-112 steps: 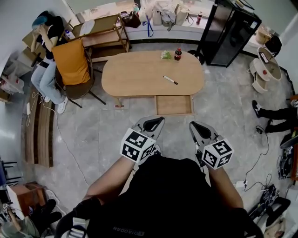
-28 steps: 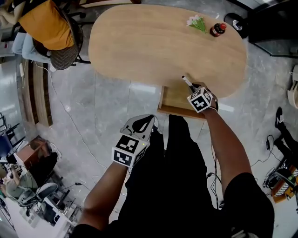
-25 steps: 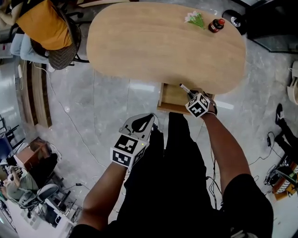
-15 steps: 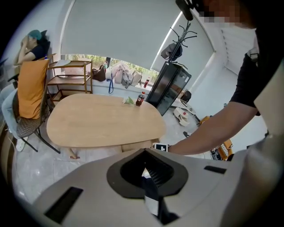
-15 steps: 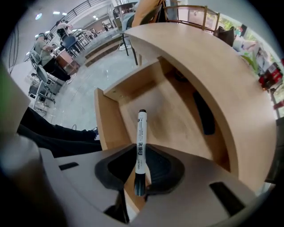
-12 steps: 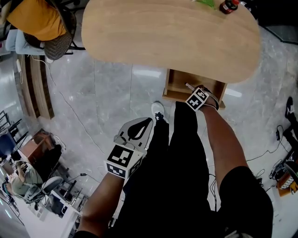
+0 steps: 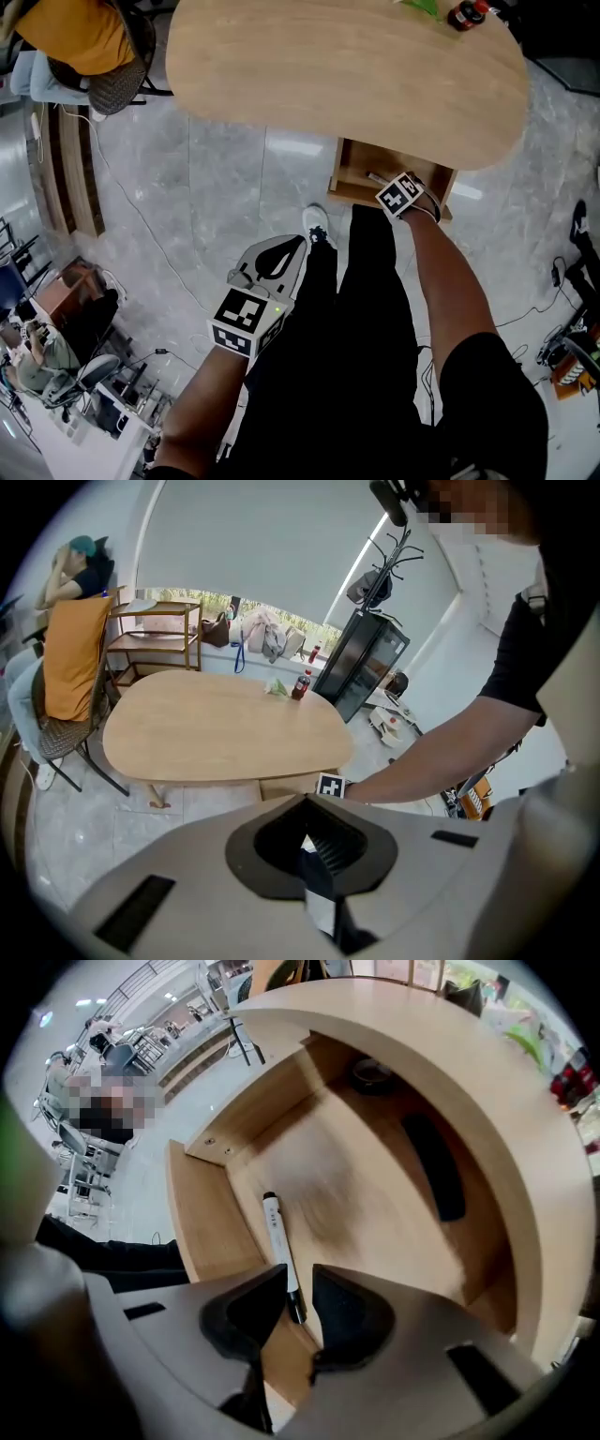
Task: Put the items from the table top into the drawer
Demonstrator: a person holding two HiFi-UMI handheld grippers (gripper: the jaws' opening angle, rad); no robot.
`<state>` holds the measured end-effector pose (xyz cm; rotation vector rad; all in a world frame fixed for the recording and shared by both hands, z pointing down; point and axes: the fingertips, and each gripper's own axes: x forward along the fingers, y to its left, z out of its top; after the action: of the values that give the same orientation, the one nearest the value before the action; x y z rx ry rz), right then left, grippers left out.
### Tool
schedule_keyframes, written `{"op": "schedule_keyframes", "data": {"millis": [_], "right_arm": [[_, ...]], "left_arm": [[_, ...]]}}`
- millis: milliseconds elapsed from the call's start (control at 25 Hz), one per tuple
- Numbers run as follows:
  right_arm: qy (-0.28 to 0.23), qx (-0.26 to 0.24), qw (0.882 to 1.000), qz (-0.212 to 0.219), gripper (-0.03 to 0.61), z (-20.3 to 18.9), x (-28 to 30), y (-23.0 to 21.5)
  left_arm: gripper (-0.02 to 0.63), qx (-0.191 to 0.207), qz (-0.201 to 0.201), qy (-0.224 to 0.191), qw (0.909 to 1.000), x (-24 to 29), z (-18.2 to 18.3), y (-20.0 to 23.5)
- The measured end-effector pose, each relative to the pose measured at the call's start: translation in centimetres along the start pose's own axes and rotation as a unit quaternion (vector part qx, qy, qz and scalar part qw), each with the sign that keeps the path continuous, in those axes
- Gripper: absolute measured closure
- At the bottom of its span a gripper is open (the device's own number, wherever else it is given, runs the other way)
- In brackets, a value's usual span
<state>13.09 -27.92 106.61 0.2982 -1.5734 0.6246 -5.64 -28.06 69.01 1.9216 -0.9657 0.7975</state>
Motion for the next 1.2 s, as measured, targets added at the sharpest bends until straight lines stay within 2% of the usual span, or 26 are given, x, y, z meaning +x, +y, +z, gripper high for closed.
{"op": "schedule_keyframes", "data": {"millis": [200, 400, 560, 680, 760, 880, 960, 1120, 1200], "right_arm": [[-0.004, -0.019, 1.000, -0.015, 0.514, -0.2, -4.3, 1.6], [-0.028, -0.019, 0.999, -0.034, 0.514, 0.0, -11.1, 3.8], [-0.087, 0.030, 0.995, -0.044, 0.514, 1.4, -18.0, 5.1], [-0.164, 0.082, 0.982, -0.050, 0.514, 3.1, -24.8, 6.6], [-0.223, 0.115, 0.967, -0.051, 0.514, 3.8, -29.4, 8.3], [-0.315, 0.160, 0.934, -0.058, 0.514, 4.2, -37.0, 11.3], [-0.376, 0.185, 0.905, -0.067, 0.514, 3.8, -42.4, 13.7], [-0.495, 0.231, 0.836, -0.060, 0.556, 2.3, -51.8, 18.9], [-0.532, 0.238, 0.811, -0.052, 0.565, 1.3, -54.9, 21.2]], "left_arm": [[0.612, 0.013, 0.001, -0.023, 0.9996, -2.8, 1.5, -0.6], [0.612, 0.053, -0.015, -0.052, 0.9972, -6.9, 3.5, -3.1], [0.612, 0.085, -0.026, -0.079, 0.9929, -10.6, 5.5, -4.4], [0.612, 0.100, -0.040, -0.100, 0.9891, -13.4, 7.0, -5.3], [0.612, 0.112, -0.054, -0.115, 0.9855, -15.1, 7.4, -6.2], [0.612, 0.132, -0.075, -0.142, 0.9781, -17.3, 7.4, -8.1], [0.612, 0.141, -0.088, -0.157, 0.9735, -18.7, 7.1, -9.4], [0.612, 0.161, -0.111, -0.167, 0.9663, -20.9, 5.8, -11.6], [0.612, 0.177, -0.120, -0.168, 0.9624, -21.6, 5.1, -12.8]]}}
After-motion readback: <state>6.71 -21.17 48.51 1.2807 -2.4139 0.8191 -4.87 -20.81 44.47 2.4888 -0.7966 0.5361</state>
